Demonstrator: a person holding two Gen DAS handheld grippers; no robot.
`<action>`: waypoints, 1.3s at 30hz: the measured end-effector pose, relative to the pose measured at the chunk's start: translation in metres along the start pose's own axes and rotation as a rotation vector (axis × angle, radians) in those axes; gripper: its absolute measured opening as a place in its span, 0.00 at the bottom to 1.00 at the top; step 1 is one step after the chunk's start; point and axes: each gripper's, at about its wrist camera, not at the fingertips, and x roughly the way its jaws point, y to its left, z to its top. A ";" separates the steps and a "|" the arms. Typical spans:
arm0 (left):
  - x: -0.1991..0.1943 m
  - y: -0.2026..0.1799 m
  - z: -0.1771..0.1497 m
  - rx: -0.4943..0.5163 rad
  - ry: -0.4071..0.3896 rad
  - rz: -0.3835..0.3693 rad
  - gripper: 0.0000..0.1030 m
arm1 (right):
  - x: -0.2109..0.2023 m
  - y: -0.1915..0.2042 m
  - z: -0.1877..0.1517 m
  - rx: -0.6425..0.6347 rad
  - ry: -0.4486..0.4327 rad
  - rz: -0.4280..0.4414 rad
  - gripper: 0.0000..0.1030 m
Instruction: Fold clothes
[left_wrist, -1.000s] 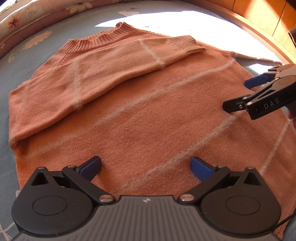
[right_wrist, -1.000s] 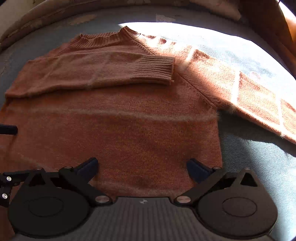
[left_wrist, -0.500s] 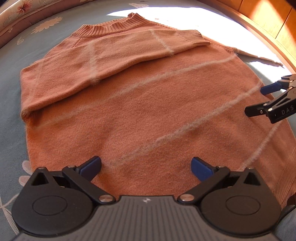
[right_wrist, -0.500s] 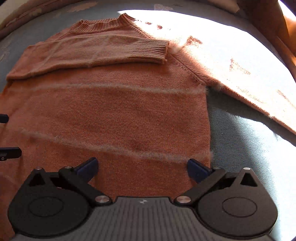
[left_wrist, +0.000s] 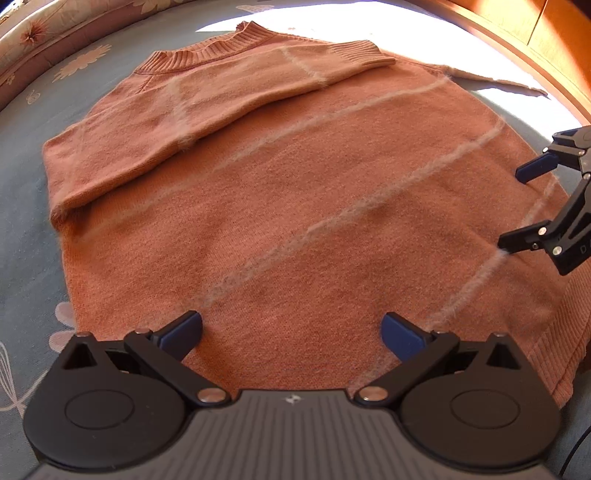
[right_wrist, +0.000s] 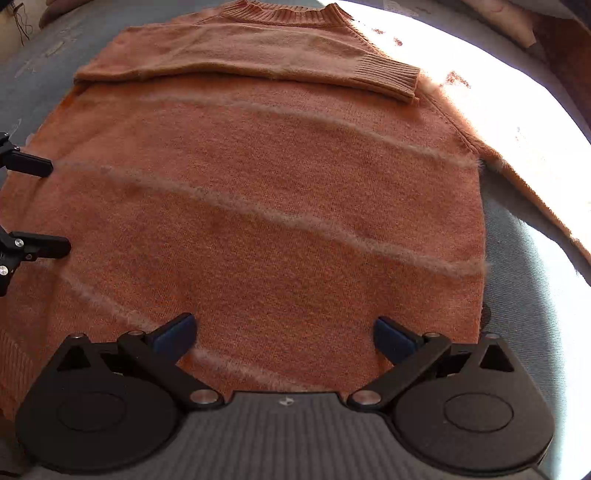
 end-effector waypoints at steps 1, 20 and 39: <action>-0.002 0.000 -0.002 0.002 0.004 -0.001 1.00 | -0.002 -0.004 -0.006 0.013 0.021 -0.004 1.00; -0.029 -0.019 -0.041 0.153 0.076 -0.121 0.99 | -0.008 0.002 -0.026 0.146 0.022 -0.039 1.00; -0.005 0.067 -0.020 -0.086 -0.012 -0.049 0.99 | -0.009 0.002 -0.028 0.202 -0.006 -0.063 1.00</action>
